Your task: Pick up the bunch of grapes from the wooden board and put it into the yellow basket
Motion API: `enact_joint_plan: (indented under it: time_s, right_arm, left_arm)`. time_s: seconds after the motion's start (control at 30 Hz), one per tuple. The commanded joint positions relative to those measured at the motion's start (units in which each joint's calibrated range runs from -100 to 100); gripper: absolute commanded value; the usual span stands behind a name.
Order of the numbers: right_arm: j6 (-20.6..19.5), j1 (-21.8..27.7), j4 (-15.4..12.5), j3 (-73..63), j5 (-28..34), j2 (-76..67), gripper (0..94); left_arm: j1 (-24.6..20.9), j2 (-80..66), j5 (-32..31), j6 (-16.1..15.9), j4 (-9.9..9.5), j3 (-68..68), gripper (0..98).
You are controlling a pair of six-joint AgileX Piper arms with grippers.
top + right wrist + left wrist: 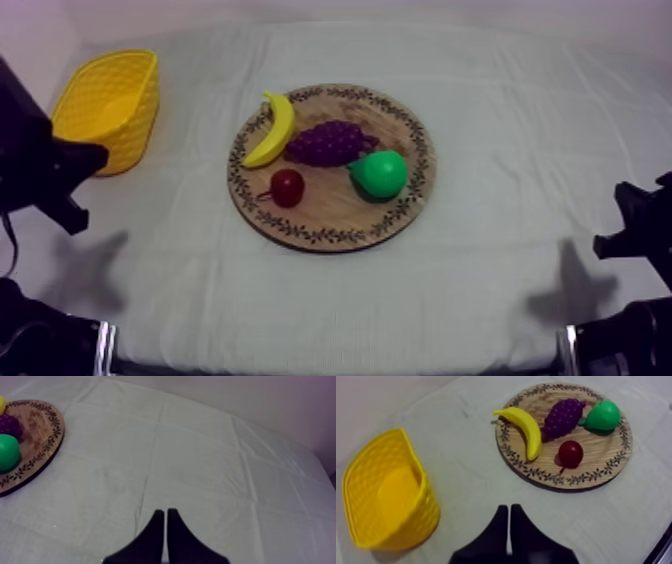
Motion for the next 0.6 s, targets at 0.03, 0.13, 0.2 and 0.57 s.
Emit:
enact_joint_plan:
  time_s: [0.03, 0.13, 0.2, 0.57]
  right_arm:
    - [0.0, 0.0, 0.0, 0.0, 0.0, 0.0, 0.3]
    - [0.0, 0.0, 0.0, 0.0, 0.0, 0.0, 0.3]
    - [0.0, 0.0, 0.0, 0.0, 0.0, 0.0, 0.3]
    - [0.0, 0.0, 0.0, 0.0, 0.0, 0.0, 0.3]
  left_arm:
    - [0.4, 8.9, 7.0, -4.8, 0.16, -12.3, 0.0]
    - [1.1, 14.9, 12.1, -7.1, 0.08, -19.4, 0.0]
    - [1.7, 19.1, 15.2, -8.3, 0.06, -24.2, 0.0]
    - [6.9, 42.4, 24.8, -7.9, -1.76, -44.3, 0.0]
